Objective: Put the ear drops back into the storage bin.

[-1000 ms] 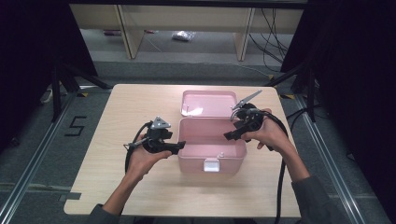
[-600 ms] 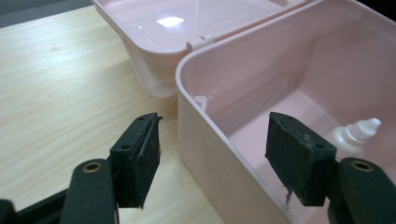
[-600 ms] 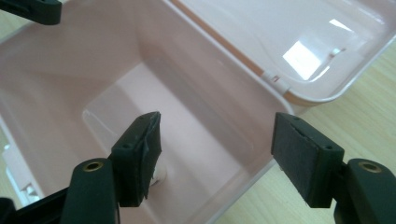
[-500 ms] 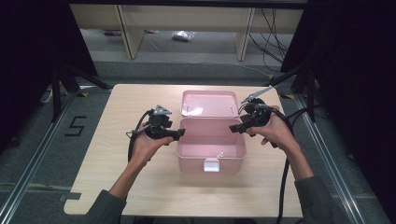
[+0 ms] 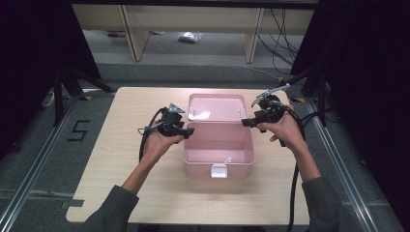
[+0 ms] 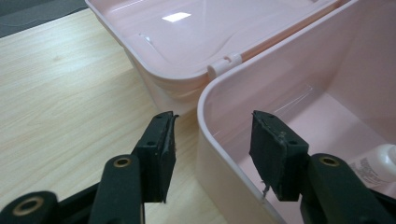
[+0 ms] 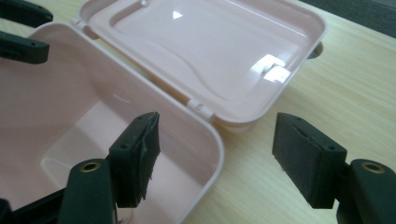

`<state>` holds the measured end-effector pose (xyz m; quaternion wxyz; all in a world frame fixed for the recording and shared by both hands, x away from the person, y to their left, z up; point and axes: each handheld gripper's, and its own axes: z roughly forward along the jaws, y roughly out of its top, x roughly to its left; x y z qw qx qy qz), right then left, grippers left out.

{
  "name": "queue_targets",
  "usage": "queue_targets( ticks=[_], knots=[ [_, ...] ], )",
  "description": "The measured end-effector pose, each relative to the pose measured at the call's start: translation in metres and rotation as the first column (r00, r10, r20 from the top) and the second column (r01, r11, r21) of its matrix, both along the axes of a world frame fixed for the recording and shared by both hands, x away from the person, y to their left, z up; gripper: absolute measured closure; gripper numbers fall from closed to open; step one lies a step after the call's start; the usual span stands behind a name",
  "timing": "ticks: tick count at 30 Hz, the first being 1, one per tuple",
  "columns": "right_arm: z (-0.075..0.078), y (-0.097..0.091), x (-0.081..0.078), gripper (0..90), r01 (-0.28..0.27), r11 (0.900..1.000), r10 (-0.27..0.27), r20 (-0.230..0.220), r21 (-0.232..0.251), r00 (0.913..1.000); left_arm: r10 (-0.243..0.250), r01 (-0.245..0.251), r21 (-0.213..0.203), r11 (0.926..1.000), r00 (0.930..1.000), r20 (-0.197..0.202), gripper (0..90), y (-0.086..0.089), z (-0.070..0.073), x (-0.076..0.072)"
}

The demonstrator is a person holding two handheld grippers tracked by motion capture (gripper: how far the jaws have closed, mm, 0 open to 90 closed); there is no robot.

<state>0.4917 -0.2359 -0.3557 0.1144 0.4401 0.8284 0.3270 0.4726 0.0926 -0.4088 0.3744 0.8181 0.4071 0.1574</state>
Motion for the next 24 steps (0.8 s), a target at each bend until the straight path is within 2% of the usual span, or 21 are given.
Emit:
queue_targets(
  ticks=[3, 6, 7, 9, 12, 16, 17, 18, 20, 24],
  knots=[
    [-0.002, -0.004, 0.005, 32.6, 0.015, 0.9999, -0.015, 0.022, 0.007, 0.9996, 0.003, -0.003, -0.004, 1.0, 1.0, 0.001, 51.3, 0.0, -0.001, 0.003],
    [-0.005, -0.008, 0.01, 32.6, 0.054, 0.9984, -0.054, 0.006, 0.019, 0.9985, 0.01, -0.01, -0.011, 0.9999, 1.0, -0.001, 52.9, 0.0, -0.002, 0.006],
    [-0.007, -0.008, 0.011, 32.6, 0.067, 0.9971, -0.067, 0.01, 0.036, 0.9977, 0.008, -0.008, -0.007, 0.9999, 1.0, -0.001, 53.3, 0.0, -0.003, 0.007],
    [-0.008, -0.01, 0.014, 32.6, 0.062, 0.9979, -0.062, 0.005, 0.018, 0.9981, 0.015, -0.015, -0.006, 0.9999, 0.9999, -0.002, 53.6, 0.0, -0.004, 0.009],
    [-0.01, -0.01, 0.018, 32.6, 0.07, 0.9971, -0.07, 0.016, 0.029, 0.9974, 0.015, -0.015, -0.009, 0.9998, 0.9999, -0.009, 54.6, 0.0, -0.005, 0.013],
    [-0.014, -0.009, 0.023, 32.8, 0.084, 0.9958, -0.084, 0.009, 0.036, 0.9964, 0.011, -0.011, -0.016, 0.9998, 0.9999, -0.003, 57.1, -0.002, -0.005, 0.015],
    [-0.014, -0.007, 0.023, 32.8, 0.1, 0.9942, -0.1, -0.006, 0.04, 0.995, 0.01, -0.01, -0.01, 0.9999, 0.9999, -0.005, 57.3, -0.003, -0.004, 0.016],
    [-0.014, -0.008, 0.025, 32.9, 0.083, 0.9961, -0.083, 0.008, 0.03, 0.9965, 0.008, -0.008, -0.008, 0.9999, 1.0, 0.0, 57.6, -0.004, -0.004, 0.016],
    [-0.016, -0.007, 0.027, 33.0, 0.105, 0.9937, -0.105, -0.008, 0.04, 0.9945, 0.004, -0.004, -0.002, 1.0, 1.0, -0.002, 58.9, -0.006, -0.003, 0.018],
    [-0.019, -0.007, 0.032, 33.1, 0.107, 0.9937, -0.107, -0.001, 0.03, 0.9942, -0.011, 0.011, 0.009, 0.9999, 0.9999, -0.001, 61.2, -0.01, -0.002, 0.019]
  ],
)
